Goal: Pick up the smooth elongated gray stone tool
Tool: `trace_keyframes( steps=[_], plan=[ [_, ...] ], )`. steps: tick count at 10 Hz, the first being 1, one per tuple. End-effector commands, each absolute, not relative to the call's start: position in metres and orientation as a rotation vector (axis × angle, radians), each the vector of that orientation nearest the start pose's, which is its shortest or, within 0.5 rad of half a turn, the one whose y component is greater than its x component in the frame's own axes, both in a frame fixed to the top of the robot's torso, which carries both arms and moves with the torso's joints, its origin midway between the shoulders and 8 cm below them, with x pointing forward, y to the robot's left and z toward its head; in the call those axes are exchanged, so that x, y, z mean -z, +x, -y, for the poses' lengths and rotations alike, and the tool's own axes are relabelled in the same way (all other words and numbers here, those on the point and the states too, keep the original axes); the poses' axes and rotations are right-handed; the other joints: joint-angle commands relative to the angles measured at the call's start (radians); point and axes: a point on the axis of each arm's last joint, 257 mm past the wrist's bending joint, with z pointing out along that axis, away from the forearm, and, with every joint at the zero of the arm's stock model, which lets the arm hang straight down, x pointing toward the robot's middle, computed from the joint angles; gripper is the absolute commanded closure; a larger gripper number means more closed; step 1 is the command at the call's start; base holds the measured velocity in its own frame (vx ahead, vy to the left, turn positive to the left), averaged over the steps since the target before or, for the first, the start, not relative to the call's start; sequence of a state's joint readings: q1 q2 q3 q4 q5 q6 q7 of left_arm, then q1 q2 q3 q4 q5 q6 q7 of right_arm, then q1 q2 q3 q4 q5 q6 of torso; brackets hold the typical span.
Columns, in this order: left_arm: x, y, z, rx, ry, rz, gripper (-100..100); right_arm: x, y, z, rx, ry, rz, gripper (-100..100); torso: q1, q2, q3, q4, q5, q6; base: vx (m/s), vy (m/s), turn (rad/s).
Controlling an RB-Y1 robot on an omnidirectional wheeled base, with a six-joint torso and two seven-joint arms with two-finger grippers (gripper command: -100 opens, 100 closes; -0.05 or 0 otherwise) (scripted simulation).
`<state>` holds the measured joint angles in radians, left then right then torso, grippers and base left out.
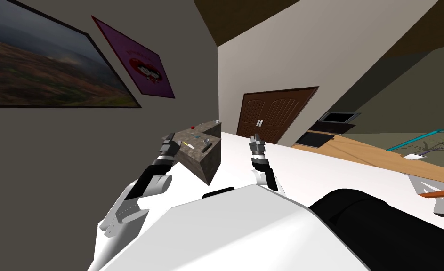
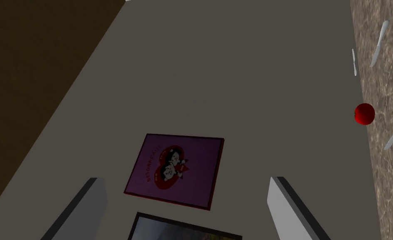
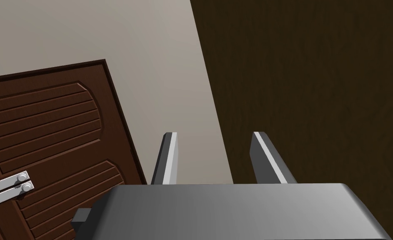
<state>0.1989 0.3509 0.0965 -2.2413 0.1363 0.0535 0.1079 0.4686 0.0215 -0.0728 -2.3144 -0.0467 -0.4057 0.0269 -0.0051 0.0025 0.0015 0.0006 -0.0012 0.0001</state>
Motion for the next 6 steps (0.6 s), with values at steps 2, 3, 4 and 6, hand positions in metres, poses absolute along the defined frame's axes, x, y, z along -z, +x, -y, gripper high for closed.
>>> trace_keyframes(
  steps=[2, 3, 4, 6],
  plan=[
    [-0.008, 0.459, -0.295, 1.29, -0.82, -1.017, -100, -0.033, 0.348, 0.309, -1.24, 0.709, -0.588, 0, 0.001, -0.001, 0.0, 0.0, 0.0, 0.0, -0.015, -0.051, 0.001],
    [-0.01, 0.468, -0.303, 1.294, -0.847, -1.022, -100, -0.033, 0.348, 0.309, -1.24, 0.709, -0.588, 0, 0.003, -0.002, -0.001, 0.0, 0.0, 0.0, -0.017, -0.066, -0.011],
    [-0.004, 0.47, -0.305, 1.282, -0.868, -1.036, -100, -0.033, 0.348, 0.309, -1.24, 0.709, -0.588, 0, 0.001, -0.002, -0.001, 0.0, 0.0, 0.0, -0.02, -0.071, -0.002],
    [-0.005, 0.479, -0.314, 1.282, -0.904, -1.041, -100, -0.033, 0.348, 0.309, -1.24, 0.709, -0.588, 0, 0.003, -0.002, -0.001, 0.0, 0.0, 0.0, -0.012, -0.05, -0.004]
  ],
)
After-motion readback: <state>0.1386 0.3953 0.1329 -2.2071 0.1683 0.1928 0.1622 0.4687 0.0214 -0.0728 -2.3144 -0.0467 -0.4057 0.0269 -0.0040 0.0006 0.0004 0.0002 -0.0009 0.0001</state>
